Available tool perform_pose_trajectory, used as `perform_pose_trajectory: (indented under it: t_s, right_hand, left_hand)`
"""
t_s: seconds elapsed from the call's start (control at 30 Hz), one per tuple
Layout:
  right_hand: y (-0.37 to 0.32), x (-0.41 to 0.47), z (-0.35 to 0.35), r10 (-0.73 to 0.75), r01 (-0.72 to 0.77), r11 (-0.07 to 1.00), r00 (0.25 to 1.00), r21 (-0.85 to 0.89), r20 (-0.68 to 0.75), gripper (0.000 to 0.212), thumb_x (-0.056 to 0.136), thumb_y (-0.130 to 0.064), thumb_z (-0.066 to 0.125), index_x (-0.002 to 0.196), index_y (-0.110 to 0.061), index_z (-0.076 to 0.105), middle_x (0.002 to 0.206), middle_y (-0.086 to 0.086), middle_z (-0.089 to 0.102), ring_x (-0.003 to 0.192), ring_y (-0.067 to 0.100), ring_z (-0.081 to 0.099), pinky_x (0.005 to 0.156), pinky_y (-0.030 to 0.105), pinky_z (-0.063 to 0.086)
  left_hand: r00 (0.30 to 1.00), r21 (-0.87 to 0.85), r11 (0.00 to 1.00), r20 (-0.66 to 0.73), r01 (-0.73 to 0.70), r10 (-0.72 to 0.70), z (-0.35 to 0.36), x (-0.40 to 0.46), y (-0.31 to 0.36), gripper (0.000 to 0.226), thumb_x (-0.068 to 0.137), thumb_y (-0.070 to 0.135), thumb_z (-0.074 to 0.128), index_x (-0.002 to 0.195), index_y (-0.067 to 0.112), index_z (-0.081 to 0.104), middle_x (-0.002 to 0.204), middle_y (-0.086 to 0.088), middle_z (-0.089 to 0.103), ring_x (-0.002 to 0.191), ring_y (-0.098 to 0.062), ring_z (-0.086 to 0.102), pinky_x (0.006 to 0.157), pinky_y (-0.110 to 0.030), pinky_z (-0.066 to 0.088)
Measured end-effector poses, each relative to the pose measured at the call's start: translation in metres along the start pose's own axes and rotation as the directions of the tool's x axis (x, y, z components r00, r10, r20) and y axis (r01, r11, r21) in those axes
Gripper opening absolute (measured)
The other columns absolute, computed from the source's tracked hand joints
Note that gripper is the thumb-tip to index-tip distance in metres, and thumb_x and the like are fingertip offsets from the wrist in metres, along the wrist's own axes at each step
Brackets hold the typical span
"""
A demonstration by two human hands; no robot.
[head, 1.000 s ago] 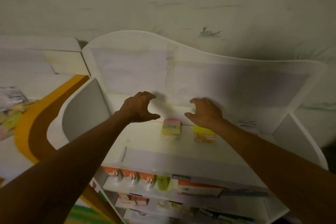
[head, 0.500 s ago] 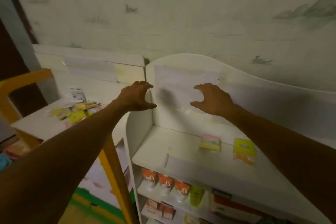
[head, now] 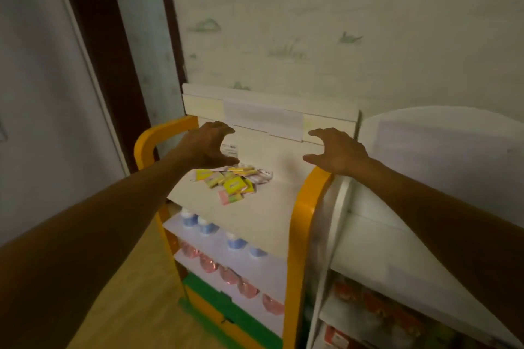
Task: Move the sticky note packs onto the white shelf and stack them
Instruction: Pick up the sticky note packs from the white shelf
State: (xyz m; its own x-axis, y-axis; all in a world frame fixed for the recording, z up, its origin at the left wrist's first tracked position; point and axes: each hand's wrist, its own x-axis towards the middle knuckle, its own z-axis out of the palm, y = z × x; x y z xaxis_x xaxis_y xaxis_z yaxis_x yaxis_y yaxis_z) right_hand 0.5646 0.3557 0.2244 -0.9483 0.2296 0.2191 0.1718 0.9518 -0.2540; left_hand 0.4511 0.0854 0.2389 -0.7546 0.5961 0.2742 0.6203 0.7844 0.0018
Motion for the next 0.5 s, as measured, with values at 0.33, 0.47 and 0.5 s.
perform_pose_trajectory:
  t_s: [0.33, 0.47, 0.5]
  right_hand:
    - [-0.118, 0.069, 0.067, -0.081, 0.082, 0.996, 0.995, -0.021, 0.056, 0.071, 0.083, -0.056, 0.063, 0.144, -0.032, 0.036, 0.150, 0.001, 0.037, 0.136, 0.026, 0.036, 0.105, 0.042, 0.038]
    - [-0.138, 0.106, 0.093, -0.101, 0.102, 0.995, 0.992, -0.008, 0.070, 0.072, 0.081, -0.057, 0.064, 0.143, -0.033, 0.037, 0.149, 0.001, 0.038, 0.136, 0.025, 0.037, 0.105, 0.042, 0.039]
    - [-0.142, 0.117, 0.100, -0.101, 0.101, 0.995, 0.992, -0.002, 0.070, 0.072, 0.081, -0.058, 0.065, 0.143, -0.033, 0.037, 0.149, 0.001, 0.038, 0.136, 0.025, 0.037, 0.105, 0.042, 0.039]
  left_hand:
    - [0.979, -0.032, 0.980, 0.060, 0.198, -0.196, 0.024, -0.027, -0.130, 0.079, 0.080, 0.055, 0.066, 0.145, 0.021, 0.035, 0.153, -0.001, 0.032, 0.140, -0.022, 0.030, 0.108, -0.039, 0.034]
    - [0.969, -0.015, 0.974, 0.103, 0.228, -0.225, 0.043, -0.012, -0.164, 0.079, 0.081, 0.055, 0.065, 0.145, 0.020, 0.034, 0.154, -0.002, 0.031, 0.140, -0.023, 0.031, 0.108, -0.040, 0.034]
    - [0.968, -0.008, 0.973, 0.107, 0.230, -0.228, 0.048, -0.006, -0.172, 0.079, 0.081, 0.056, 0.065, 0.145, 0.020, 0.034, 0.154, -0.002, 0.031, 0.140, -0.023, 0.031, 0.108, -0.040, 0.035]
